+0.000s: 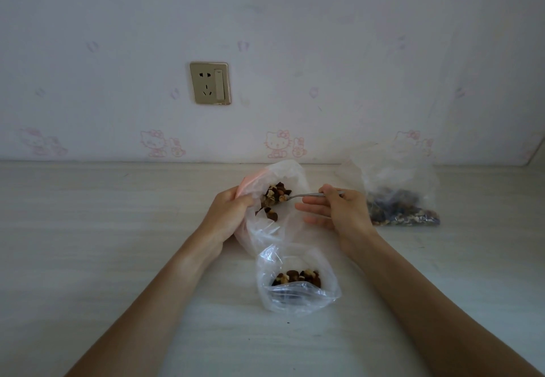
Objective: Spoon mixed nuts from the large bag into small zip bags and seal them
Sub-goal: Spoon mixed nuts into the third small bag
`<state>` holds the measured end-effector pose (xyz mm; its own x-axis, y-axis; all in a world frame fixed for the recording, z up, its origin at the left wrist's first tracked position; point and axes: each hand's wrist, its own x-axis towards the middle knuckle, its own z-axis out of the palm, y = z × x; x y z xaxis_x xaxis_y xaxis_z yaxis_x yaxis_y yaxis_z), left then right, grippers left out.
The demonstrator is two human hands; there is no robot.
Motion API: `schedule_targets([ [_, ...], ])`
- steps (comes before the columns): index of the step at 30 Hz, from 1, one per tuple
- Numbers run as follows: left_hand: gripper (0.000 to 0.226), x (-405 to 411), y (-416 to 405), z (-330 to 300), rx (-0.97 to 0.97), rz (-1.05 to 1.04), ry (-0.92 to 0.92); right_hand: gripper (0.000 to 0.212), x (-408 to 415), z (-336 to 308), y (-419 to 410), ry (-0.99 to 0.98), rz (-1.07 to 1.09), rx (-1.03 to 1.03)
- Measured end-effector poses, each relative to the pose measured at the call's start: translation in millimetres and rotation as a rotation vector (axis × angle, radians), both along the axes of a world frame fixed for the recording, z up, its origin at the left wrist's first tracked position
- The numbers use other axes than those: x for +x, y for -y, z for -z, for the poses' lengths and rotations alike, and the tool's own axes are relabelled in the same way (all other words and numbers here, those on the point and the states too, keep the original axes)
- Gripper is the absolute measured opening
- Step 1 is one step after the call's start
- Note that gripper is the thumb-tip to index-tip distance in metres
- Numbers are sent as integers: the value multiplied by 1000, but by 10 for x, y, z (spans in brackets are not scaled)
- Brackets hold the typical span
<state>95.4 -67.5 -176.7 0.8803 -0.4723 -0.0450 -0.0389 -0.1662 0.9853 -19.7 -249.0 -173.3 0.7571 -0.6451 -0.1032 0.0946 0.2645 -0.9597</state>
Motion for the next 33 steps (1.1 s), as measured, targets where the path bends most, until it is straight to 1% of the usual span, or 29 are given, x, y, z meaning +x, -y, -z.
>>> schedule_targets([
  [3,10,-12,-3,11,-39,-35,78,28,-22,-16,-5,19,11,-37],
  [5,3,-9,1,11,-30,-101,165,28,-39,-27,1,39,28,-74],
  [6,4,-8,-1,4,-18,-132,201,28,-50,-34,5,48,35,-90],
  [8,15,-11,-21,-14,10,-173,252,29,-81,-43,4,58,39,-117],
  [12,39,-44,-114,-77,62,-187,325,30,-153,-80,0,82,35,-146],
  [14,43,-61,-177,-108,34,-198,337,30,-206,-136,-2,98,38,-148],
  [18,20,-155,-307,-155,13,-204,406,30,-366,-278,-23,126,23,-165],
  [23,20,-431,-429,-202,66,-219,651,31,-678,-430,-92,153,-37,-168],
  [26,10,-676,-509,-219,118,-179,759,32,-897,-460,-121,159,-58,-176],
  [27,7,-750,-543,-211,161,-160,750,32,-970,-452,-128,158,-64,-178],
  [28,14,-818,-575,-197,224,-133,716,32,-1040,-433,-134,153,-70,-177],
  [30,39,-938,-619,-150,416,-53,643,33,-1174,-373,-149,138,-87,-170],
  [31,48,-987,-623,-128,496,-18,611,33,-1231,-336,-160,126,-96,-171],
  [33,51,-1053,-603,-93,545,22,543,34,-1320,-256,-193,87,-107,-189],
])
